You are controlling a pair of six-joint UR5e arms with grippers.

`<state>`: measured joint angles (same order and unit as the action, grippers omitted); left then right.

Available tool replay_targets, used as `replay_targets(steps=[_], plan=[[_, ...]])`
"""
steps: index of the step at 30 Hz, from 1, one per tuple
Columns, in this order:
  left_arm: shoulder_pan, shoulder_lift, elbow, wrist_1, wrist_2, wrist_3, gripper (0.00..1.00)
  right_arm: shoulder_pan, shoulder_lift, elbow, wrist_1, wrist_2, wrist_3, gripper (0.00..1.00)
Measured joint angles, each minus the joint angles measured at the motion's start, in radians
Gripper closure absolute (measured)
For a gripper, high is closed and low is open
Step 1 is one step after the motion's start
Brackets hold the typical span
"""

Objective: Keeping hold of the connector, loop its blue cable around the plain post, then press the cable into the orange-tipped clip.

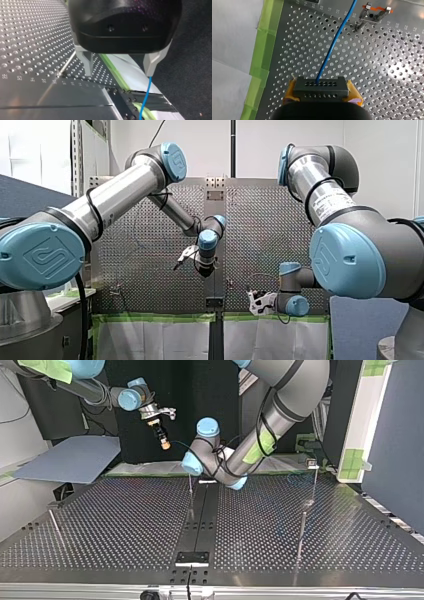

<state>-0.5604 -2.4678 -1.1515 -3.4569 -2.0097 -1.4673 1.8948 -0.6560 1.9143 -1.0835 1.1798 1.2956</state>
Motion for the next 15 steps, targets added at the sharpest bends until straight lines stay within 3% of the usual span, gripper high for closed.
replay_targets(steps=[5, 15], plan=[[0.010, 0.000, 0.026, -0.051, 0.014, 0.000, 0.00, 0.001, 0.000, -0.001, 0.000, 0.000, 0.001, 1.00], [0.024, -0.046, 0.078, -0.151, 0.105, -0.006, 0.00, 0.003, 0.000, -0.003, 0.001, 0.000, 0.002, 1.00]])
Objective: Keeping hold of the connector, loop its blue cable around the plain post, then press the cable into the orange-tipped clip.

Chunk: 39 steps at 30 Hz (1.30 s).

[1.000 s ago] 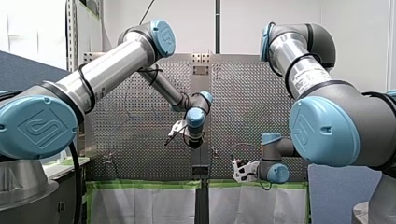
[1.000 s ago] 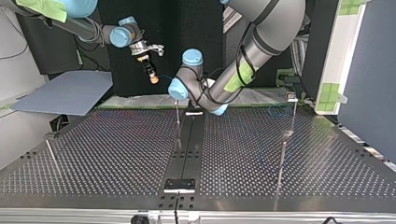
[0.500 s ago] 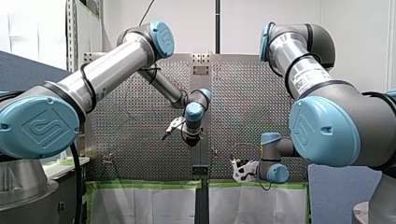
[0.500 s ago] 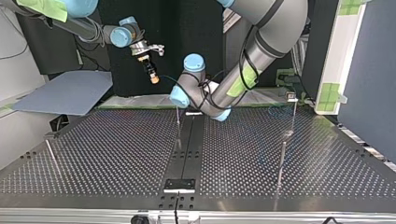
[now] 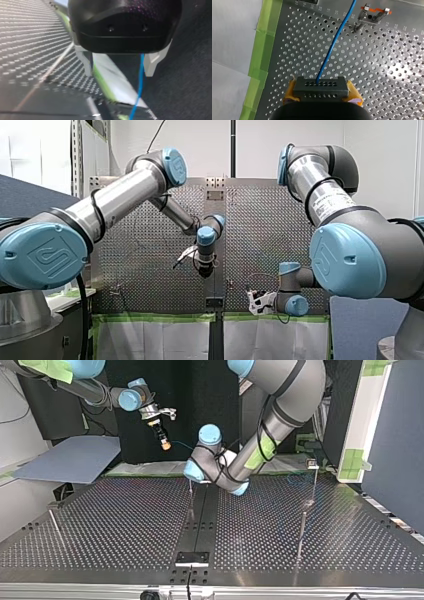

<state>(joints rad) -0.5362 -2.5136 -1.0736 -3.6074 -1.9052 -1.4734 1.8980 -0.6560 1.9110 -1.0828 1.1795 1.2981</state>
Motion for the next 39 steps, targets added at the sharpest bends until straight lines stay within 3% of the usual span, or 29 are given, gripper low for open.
replay_targets(steps=[5, 14, 24, 39], plan=[[0.003, -0.036, 0.023, -0.047, 0.022, -0.003, 0.00, 0.000, 0.000, 0.000, -0.001, 0.000, 0.000, 1.00], [0.005, -0.044, 0.100, -0.129, 0.068, -0.016, 0.00, 0.001, 0.000, 0.000, -0.001, 0.000, 0.000, 1.00], [0.002, -0.044, 0.150, -0.224, 0.072, -0.026, 0.00, 0.002, 0.000, 0.000, -0.002, 0.000, 0.000, 1.00], [0.002, -0.061, 0.167, -0.364, 0.072, -0.016, 0.00, 0.004, 0.000, 0.000, -0.002, 0.000, 0.000, 1.00]])
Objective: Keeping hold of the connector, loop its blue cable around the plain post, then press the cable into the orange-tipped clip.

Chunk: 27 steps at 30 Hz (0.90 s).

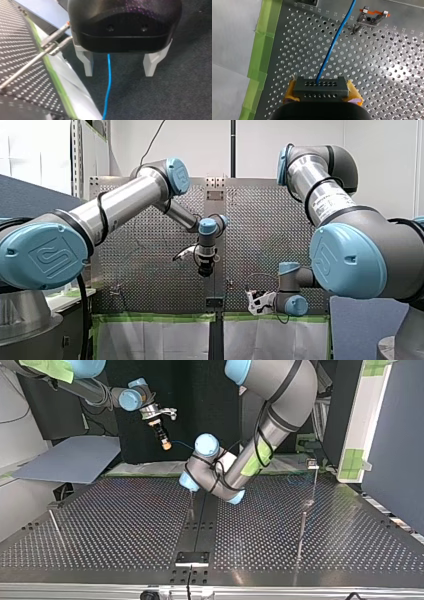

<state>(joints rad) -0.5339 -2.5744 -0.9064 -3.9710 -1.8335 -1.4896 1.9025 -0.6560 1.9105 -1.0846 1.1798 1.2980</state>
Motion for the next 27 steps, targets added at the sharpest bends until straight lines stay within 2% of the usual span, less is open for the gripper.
replay_targets(steps=[6, 10, 15, 22, 27], plan=[[-0.010, -0.046, 0.039, -0.023, 0.021, 0.009, 0.00, 0.001, 0.000, 0.000, 0.000, 0.000, 0.000, 1.00], [-0.009, -0.071, 0.073, 0.003, 0.046, 0.004, 0.00, 0.001, 0.000, 0.000, -0.001, 0.000, 0.000, 1.00], [-0.006, -0.078, 0.105, 0.046, 0.052, -0.021, 0.00, 0.002, 0.000, -0.001, -0.003, 0.000, 0.000, 1.00], [0.005, -0.079, 0.081, 0.105, 0.018, -0.046, 0.00, 0.001, 0.000, -0.003, -0.003, -0.001, 0.001, 1.00], [0.013, -0.087, 0.059, 0.117, 0.005, -0.048, 0.00, 0.002, 0.000, -0.004, -0.003, -0.001, 0.001, 1.00]])
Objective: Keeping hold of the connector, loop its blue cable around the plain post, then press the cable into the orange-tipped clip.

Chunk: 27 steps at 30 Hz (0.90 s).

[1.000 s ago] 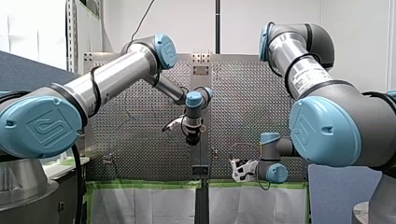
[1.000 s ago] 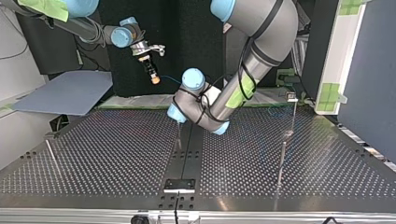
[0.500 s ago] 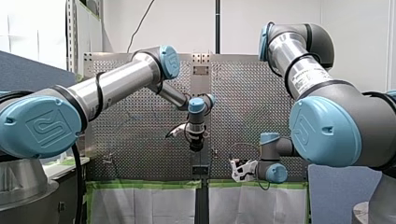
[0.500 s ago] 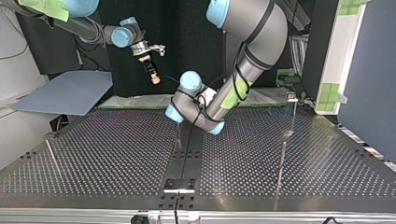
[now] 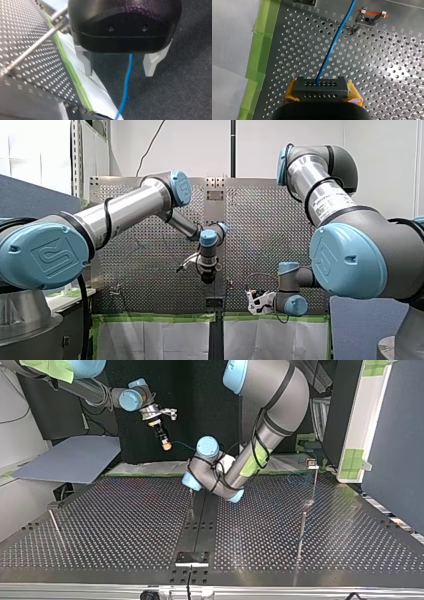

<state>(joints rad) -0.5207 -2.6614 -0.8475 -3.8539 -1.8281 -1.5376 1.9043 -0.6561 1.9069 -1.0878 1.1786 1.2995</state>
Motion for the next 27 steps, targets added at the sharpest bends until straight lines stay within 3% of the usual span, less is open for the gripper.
replay_targets(steps=[10, 20, 27], plan=[[0.000, -0.024, 0.009, 0.052, 0.012, -0.002, 0.00, 0.001, 0.000, -0.003, 0.003, 0.000, 0.000, 1.00], [0.001, -0.030, -0.026, 0.097, 0.013, -0.020, 0.00, 0.006, 0.000, -0.004, 0.006, 0.000, 0.000, 1.00], [-0.007, -0.082, -0.009, 0.128, 0.025, -0.025, 0.00, 0.009, 0.000, -0.004, 0.008, 0.000, 0.000, 1.00]])
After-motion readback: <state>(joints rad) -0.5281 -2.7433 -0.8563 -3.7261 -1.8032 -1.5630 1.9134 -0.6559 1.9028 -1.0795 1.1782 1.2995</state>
